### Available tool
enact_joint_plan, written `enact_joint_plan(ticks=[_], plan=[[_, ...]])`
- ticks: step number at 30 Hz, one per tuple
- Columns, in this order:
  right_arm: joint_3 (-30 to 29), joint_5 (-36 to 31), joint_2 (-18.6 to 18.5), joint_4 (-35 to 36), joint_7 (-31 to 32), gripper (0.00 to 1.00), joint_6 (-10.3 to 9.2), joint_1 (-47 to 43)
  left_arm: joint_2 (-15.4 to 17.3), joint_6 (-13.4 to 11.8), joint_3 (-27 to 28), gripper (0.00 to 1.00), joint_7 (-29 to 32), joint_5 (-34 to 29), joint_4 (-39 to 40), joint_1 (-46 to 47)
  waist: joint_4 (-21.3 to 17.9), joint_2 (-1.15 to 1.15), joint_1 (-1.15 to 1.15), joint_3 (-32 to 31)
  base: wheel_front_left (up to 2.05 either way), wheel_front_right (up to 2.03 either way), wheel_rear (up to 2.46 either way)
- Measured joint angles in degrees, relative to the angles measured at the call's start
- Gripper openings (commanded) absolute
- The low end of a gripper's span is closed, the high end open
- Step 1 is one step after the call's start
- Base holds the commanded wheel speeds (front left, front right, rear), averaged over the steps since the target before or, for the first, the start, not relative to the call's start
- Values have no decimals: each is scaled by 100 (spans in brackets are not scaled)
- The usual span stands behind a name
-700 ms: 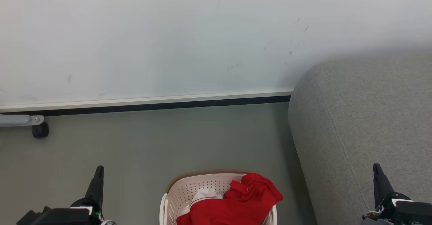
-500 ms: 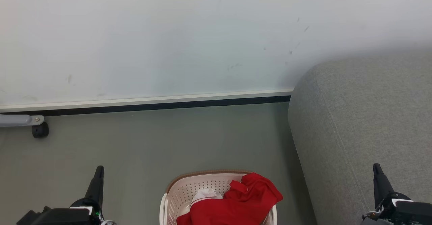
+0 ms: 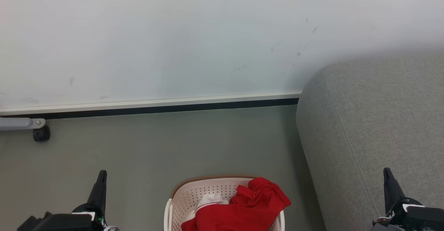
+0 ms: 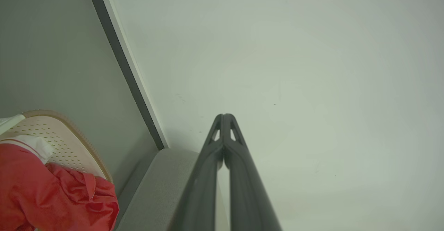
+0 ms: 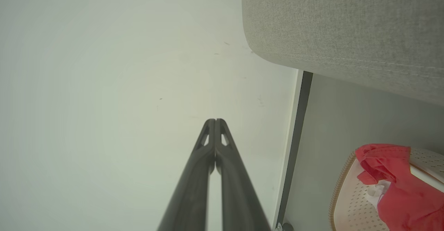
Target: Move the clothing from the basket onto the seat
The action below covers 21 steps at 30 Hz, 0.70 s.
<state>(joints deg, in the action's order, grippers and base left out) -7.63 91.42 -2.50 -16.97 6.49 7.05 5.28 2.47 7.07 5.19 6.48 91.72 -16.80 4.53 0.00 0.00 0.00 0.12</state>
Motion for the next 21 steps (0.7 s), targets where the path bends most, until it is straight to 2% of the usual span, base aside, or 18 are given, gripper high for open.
enact_joint_plan(ticks=[21], plan=[[0,0,0,0,0,0,0,0,0,0,0,0,0,0,1,0,0,0,0,0,0,0,0]])
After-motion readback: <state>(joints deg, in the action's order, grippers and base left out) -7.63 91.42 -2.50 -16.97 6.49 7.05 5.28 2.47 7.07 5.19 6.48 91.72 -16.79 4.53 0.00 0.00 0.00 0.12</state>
